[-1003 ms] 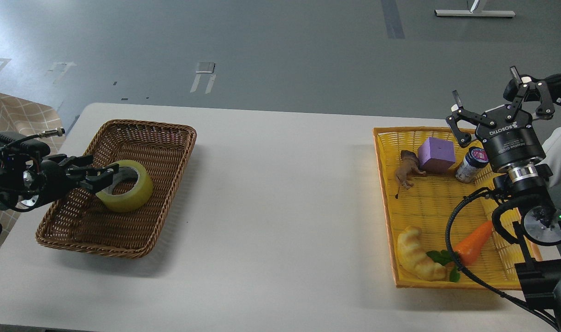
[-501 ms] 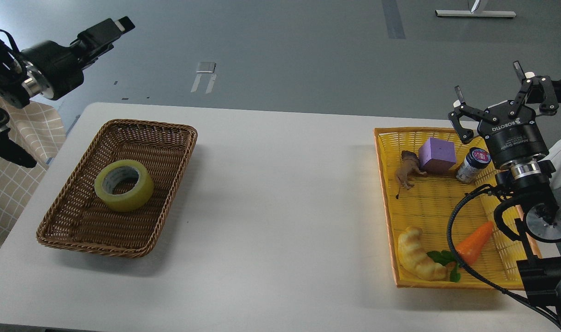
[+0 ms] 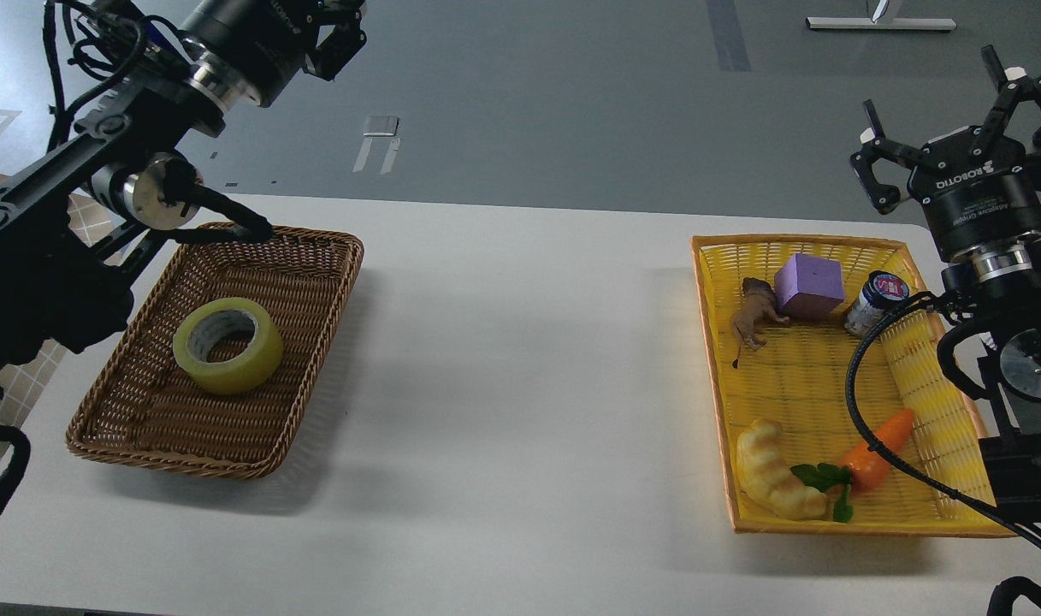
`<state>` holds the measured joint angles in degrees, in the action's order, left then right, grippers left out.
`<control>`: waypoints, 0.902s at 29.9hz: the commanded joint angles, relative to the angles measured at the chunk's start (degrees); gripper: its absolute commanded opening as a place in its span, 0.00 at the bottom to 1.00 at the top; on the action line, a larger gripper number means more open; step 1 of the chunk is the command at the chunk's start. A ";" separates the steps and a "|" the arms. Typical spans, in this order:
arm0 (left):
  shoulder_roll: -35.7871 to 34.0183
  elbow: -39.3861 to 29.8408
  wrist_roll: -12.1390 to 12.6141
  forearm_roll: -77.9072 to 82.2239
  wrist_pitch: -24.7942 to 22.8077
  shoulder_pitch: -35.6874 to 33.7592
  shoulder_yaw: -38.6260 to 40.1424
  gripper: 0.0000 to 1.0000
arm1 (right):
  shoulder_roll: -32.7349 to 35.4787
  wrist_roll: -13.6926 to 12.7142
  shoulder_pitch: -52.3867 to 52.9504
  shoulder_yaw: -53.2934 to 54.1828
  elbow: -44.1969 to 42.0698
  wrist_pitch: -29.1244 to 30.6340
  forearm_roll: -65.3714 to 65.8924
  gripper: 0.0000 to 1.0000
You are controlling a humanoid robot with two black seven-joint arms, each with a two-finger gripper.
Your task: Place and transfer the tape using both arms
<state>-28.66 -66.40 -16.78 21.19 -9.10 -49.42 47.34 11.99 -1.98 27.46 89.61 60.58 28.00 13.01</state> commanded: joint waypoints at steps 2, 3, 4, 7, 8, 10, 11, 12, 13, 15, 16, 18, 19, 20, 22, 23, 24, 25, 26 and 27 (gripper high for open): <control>6.42 0.13 0.08 -0.27 -3.20 3.18 5.83 0.98 | 0.85 -0.05 2.60 -1.63 -0.28 0.00 -0.18 1.00; 8.17 0.13 0.08 -0.18 -4.42 4.58 7.14 0.98 | 0.85 -0.05 3.13 -1.89 -0.37 0.00 -0.26 1.00; 9.84 0.13 0.08 -0.18 -5.31 5.99 8.81 0.98 | 0.76 -0.05 3.65 -1.90 -0.37 0.00 -0.35 1.00; 12.74 0.13 0.08 -0.27 -7.59 9.41 12.50 0.98 | 0.76 -0.05 4.53 -2.25 -0.55 0.00 -0.44 1.00; 13.28 0.13 0.08 -0.18 -8.21 10.38 13.21 0.98 | 0.76 -0.05 4.71 -2.33 -0.55 0.00 -0.44 1.00; 14.86 0.13 0.08 -0.18 -10.06 12.85 14.80 0.98 | 0.76 -0.05 4.89 -2.34 -0.63 0.00 -0.44 1.00; 15.47 0.13 0.16 -0.18 -11.02 14.07 15.24 0.98 | 0.76 -0.05 5.15 -2.42 -0.81 0.00 -0.44 1.00; 15.57 0.13 0.17 -0.27 -11.46 14.43 15.24 0.98 | 0.67 -0.05 5.24 -2.42 -0.81 0.00 -0.44 1.00; 15.57 0.13 0.17 -0.27 -11.82 14.96 15.24 0.98 | 0.58 -0.05 5.33 -2.42 -0.99 0.00 -0.44 1.00; 15.48 0.13 0.08 -0.44 -13.04 16.10 15.42 0.98 | 0.32 -0.05 5.50 -2.69 -2.12 0.00 -0.44 1.00; 15.48 0.22 0.08 -0.53 -13.31 16.28 15.59 0.98 | 0.32 -0.05 5.59 -3.21 -2.48 0.00 -0.35 1.00; 15.57 0.22 0.08 -1.23 -14.19 16.54 17.17 0.98 | -0.12 0.30 5.59 -4.62 -3.01 0.00 -0.44 1.00; 15.57 0.22 0.08 -1.24 -14.19 16.55 17.18 0.98 | -0.12 0.31 5.59 -4.62 -3.01 0.00 -0.44 1.00; 15.57 0.22 0.08 -1.93 -14.28 16.63 17.87 0.98 | -0.38 0.39 5.50 -4.97 -2.57 0.00 -0.35 1.00; 15.48 0.31 0.17 -2.64 -14.19 16.81 17.97 0.98 | -0.91 0.31 5.50 -4.97 -2.66 0.00 -0.09 1.00; 15.65 0.48 0.17 -2.73 -14.28 16.90 17.97 0.98 | -1.00 0.31 5.50 -5.06 -2.66 0.00 -0.09 1.00; 15.83 0.74 0.08 -2.82 -14.28 16.90 18.05 0.98 | -1.00 0.39 5.50 -4.97 -2.57 0.00 -0.09 1.00; 15.83 0.75 0.08 -2.82 -14.28 16.90 18.06 0.98 | -1.00 0.39 5.50 -4.97 -2.57 0.00 -0.09 1.00; 15.83 0.75 0.08 -2.82 -14.19 16.90 18.06 0.98 | -1.26 0.39 5.50 -4.88 -2.48 0.00 -0.09 1.00; 15.83 0.75 0.08 -2.82 -14.19 16.90 18.06 0.98 | -1.52 0.39 5.50 -4.88 -2.39 0.00 -0.09 1.00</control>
<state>-12.91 -65.74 -16.66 18.45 -23.35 -32.55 65.34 10.98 -1.61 33.01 84.64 57.96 28.00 12.90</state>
